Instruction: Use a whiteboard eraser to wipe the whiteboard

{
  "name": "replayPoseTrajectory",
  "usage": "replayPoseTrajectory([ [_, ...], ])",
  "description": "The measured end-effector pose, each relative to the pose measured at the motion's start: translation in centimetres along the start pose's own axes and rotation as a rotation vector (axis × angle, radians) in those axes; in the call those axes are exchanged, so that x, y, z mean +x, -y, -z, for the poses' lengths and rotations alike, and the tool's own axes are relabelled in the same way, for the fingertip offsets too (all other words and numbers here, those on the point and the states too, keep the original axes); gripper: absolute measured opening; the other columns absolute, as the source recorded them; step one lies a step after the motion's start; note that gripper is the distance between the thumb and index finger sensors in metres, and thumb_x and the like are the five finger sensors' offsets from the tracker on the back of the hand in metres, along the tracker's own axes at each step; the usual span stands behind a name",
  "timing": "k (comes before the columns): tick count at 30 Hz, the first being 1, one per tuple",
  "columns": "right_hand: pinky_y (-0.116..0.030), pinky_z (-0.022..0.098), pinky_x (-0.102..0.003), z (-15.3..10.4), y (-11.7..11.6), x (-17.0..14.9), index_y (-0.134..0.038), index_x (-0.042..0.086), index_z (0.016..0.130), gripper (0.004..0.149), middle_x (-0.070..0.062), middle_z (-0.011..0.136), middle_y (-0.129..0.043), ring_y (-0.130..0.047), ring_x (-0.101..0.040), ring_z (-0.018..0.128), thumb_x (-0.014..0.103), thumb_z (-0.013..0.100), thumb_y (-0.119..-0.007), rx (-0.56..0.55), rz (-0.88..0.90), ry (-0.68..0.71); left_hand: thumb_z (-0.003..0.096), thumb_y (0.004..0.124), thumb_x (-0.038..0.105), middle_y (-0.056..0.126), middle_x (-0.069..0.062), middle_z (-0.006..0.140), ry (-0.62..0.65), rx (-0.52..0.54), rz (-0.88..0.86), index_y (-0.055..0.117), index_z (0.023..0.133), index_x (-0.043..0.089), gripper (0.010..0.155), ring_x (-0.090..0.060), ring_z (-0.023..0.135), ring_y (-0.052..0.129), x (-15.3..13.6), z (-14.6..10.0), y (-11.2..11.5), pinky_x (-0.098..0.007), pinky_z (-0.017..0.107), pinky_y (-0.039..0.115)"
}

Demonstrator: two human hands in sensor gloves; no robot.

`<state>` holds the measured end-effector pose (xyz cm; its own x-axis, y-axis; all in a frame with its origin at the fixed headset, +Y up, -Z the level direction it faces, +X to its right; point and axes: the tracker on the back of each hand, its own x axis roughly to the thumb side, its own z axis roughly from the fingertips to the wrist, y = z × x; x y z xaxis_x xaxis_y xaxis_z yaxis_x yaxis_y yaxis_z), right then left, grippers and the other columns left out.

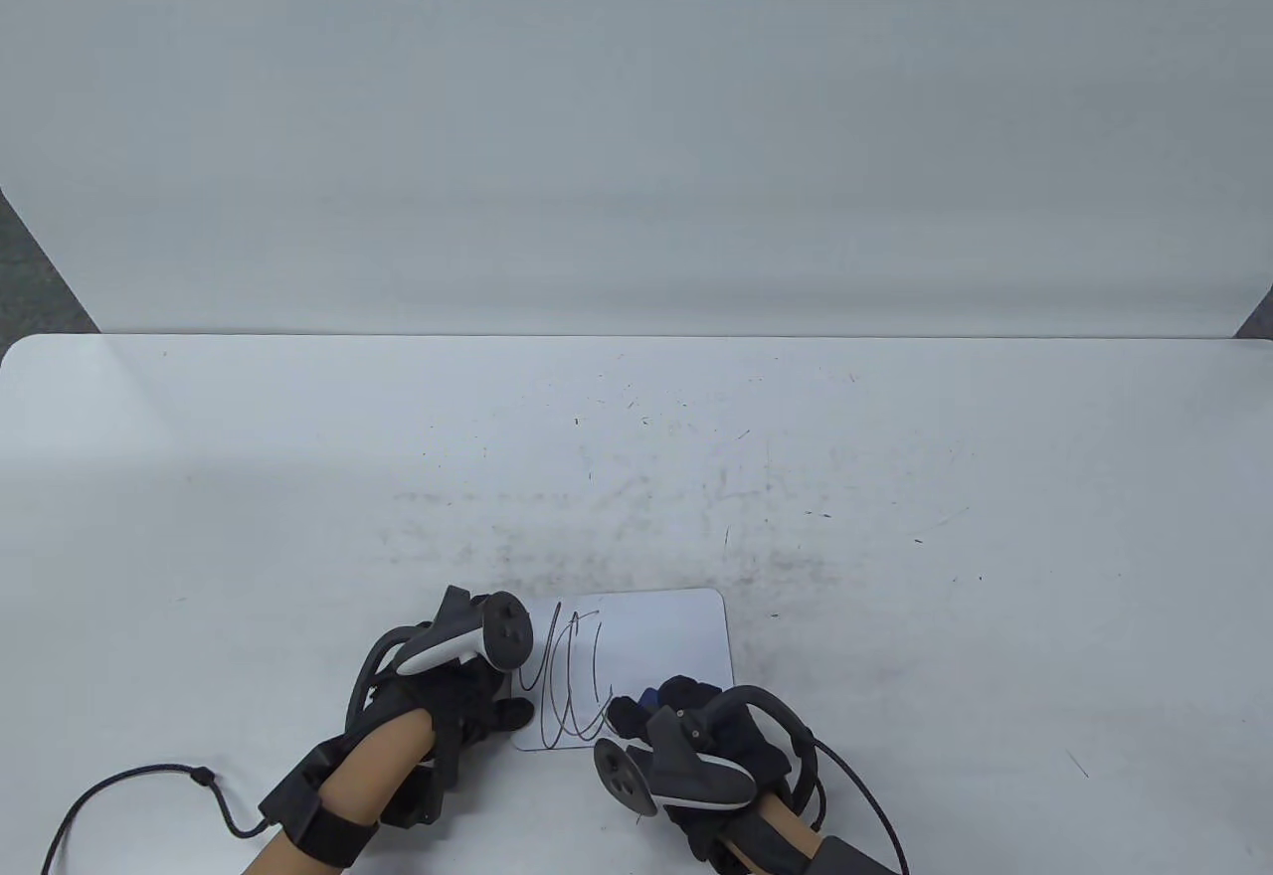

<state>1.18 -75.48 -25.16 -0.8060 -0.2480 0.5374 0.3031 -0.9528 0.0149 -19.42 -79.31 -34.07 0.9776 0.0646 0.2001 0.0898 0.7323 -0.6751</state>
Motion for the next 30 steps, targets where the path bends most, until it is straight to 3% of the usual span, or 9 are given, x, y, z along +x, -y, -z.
replayPoseTrajectory([
  [7, -0.084, 0.031, -0.046, 2.3, 0.3, -0.6, -0.053, 0.037, 0.093, 0.060, -0.025, 0.087, -0.071, -0.090, -0.036, 0.057, 0.051, 0.036, -0.067, -0.033, -0.004, 0.025, 0.0385, 0.057, 0.054, -0.018, -0.012, 0.103, -0.003, -0.018, -0.011, -0.010, 0.097, 0.024, 0.094, -0.044, 0.098, -0.013, 0.0, 0.0, 0.0, -0.066, 0.072, 0.010],
  [15, -0.084, 0.030, -0.046, 9.7, 1.1, -2.2, -0.054, 0.039, 0.092, 0.058, -0.024, 0.087, -0.072, -0.092, -0.035, 0.056, 0.050, 0.036, -0.067, -0.052, 0.017, -0.080, 0.0389, 0.057, 0.053, -0.019, -0.012, 0.102, 0.000, -0.030, -0.020, -0.011, 0.096, 0.024, 0.094, -0.044, 0.097, -0.014, 0.0, 0.0, -0.1, -0.066, 0.071, 0.009],
  [19, -0.084, 0.030, -0.046, 12.3, 1.3, -2.7, -0.054, 0.038, 0.092, 0.059, -0.024, 0.087, -0.072, -0.092, -0.036, 0.056, 0.050, 0.036, -0.067, -0.058, 0.023, -0.121, 0.0390, 0.057, 0.053, -0.019, -0.012, 0.102, 0.002, -0.027, -0.020, -0.011, 0.096, 0.023, 0.094, -0.045, 0.097, -0.014, 0.0, 0.0, -0.1, -0.067, 0.071, 0.009],
  [25, -0.084, 0.031, -0.045, 12.7, 1.1, -3.0, -0.053, 0.039, 0.093, 0.059, -0.024, 0.087, -0.072, -0.091, -0.035, 0.057, 0.051, 0.036, -0.067, -0.056, 0.048, -0.125, 0.0386, 0.057, 0.053, -0.019, -0.013, 0.102, -0.005, -0.030, -0.010, -0.011, 0.096, 0.023, 0.094, -0.046, 0.097, -0.013, 0.0, 0.0, -0.1, -0.067, 0.071, 0.010],
  [28, -0.083, 0.031, -0.046, 12.1, 1.1, -3.2, -0.054, 0.038, 0.092, 0.059, -0.025, 0.088, -0.071, -0.090, -0.036, 0.057, 0.050, 0.036, -0.069, -0.023, 0.124, -0.109, 0.0385, 0.056, 0.053, -0.019, -0.013, 0.102, -0.005, -0.030, -0.013, -0.011, 0.096, 0.023, 0.094, -0.045, 0.097, -0.014, 0.1, 0.0, -0.1, -0.067, 0.071, 0.010],
  [30, -0.084, 0.031, -0.046, 11.1, 1.1, -2.7, -0.054, 0.038, 0.093, 0.059, -0.025, 0.088, -0.071, -0.091, -0.036, 0.057, 0.050, 0.037, -0.068, -0.018, 0.084, -0.086, 0.0384, 0.056, 0.053, -0.019, -0.013, 0.102, -0.004, -0.027, -0.012, -0.011, 0.096, 0.023, 0.094, -0.045, 0.097, -0.014, 0.1, 0.0, -0.1, -0.067, 0.071, 0.010],
])
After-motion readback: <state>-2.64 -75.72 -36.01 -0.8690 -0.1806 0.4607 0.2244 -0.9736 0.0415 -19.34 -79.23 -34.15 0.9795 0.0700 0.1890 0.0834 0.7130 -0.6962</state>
